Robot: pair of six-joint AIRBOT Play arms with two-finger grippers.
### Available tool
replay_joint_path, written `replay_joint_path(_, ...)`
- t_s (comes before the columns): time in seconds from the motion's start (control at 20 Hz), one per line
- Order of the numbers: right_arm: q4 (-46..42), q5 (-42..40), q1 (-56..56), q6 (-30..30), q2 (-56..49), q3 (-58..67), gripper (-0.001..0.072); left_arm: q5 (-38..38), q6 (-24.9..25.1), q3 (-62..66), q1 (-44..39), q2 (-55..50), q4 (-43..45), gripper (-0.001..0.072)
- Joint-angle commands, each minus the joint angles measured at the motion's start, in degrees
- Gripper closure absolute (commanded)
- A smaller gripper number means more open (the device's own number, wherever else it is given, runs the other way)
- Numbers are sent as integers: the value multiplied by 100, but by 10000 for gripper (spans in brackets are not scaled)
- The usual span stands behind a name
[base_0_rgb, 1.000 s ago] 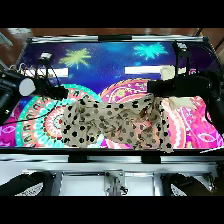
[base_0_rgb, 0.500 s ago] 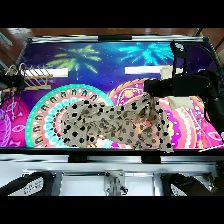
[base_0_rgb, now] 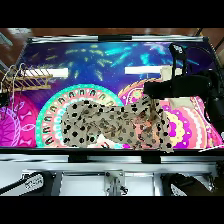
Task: Fold the shirts.
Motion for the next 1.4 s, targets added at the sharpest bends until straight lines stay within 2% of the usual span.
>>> replay_joint_path(0.0, -37, -44, 4, 0, 0, 0, 634, 297, 48, -146, 396, -417, 22, 71)
replay_joint_path(0.15, -50, -42, 2, 4, 0, 0, 634, 339, 214, -146, 409, -872, 4, 71)
replay_joint_path(0.6, -76, -46, 4, 83, 0, 0, 634, 874, 223, -131, 518, -1681, 42, 71)
replay_joint_path(0.7, -72, -48, 4, 90, 0, 0, 634, 861, 223, -131, 542, -1873, 44, 101)
replay_joint_path(1.05, -72, -94, 4, 153, 0, 0, 634, 1106, 225, -131, 708, -2186, 28, 110)
replay_joint_path(1.2, -70, -94, 4, 195, 0, 0, 634, 1104, 527, -131, 706, -2323, -109, 118)
replay_joint_path(1.25, -68, -94, 4, 195, 0, 0, 634, 1110, 518, -131, 706, -2343, -127, 168)
replay_joint_path(1.3, -63, -98, 4, 205, 0, 0, 634, 1158, 520, -131, 708, -2352, -125, 248)
replay_joint_path(1.35, -50, -114, 4, 214, 0, 0, 634, 1211, 520, -129, 708, -2352, -125, 249)
